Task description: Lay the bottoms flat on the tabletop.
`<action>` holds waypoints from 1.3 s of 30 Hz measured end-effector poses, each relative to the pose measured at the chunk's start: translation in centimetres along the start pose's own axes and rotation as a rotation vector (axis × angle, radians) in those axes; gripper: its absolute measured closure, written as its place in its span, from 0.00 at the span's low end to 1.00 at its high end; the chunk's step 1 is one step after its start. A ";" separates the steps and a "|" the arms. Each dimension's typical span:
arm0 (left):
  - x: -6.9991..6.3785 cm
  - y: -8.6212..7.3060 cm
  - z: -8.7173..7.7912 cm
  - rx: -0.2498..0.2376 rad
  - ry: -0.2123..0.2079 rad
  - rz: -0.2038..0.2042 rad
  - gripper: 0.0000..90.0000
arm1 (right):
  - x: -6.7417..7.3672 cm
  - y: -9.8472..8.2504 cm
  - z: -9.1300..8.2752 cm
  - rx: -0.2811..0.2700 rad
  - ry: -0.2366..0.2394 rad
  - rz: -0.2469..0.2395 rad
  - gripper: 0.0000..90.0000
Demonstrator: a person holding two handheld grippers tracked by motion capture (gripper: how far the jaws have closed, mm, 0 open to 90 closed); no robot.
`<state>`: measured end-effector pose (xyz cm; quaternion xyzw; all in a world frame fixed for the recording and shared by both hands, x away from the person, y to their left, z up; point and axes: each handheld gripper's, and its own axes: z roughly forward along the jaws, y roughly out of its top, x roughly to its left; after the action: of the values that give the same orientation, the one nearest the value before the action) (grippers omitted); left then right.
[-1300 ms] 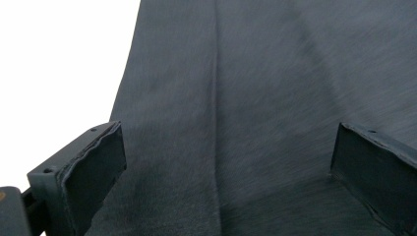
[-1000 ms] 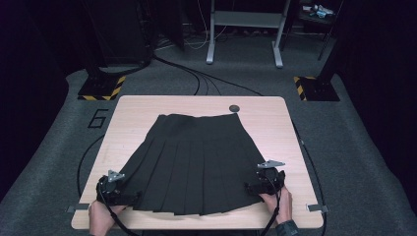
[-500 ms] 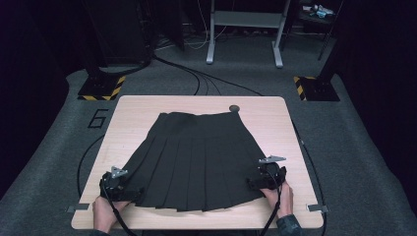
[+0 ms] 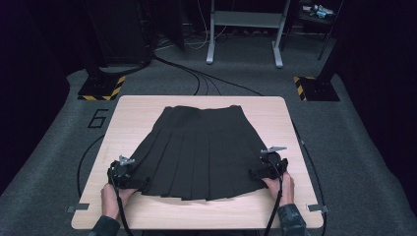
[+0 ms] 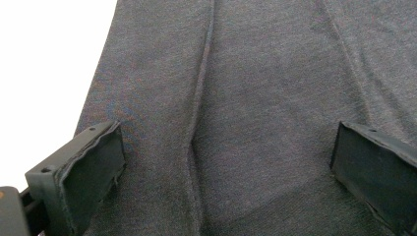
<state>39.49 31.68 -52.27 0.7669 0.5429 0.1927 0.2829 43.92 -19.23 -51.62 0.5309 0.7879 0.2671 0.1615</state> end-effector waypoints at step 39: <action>2.7 -1.7 -6.6 -0.115 0.051 0.012 0.00 | -2.0 -2.0 -7.2 -0.178 -0.003 -0.016 0.00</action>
<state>35.24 36.12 -48.37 0.7474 0.5334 0.2445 0.3115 39.36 -23.43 -47.07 0.5084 0.7651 0.3338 0.2114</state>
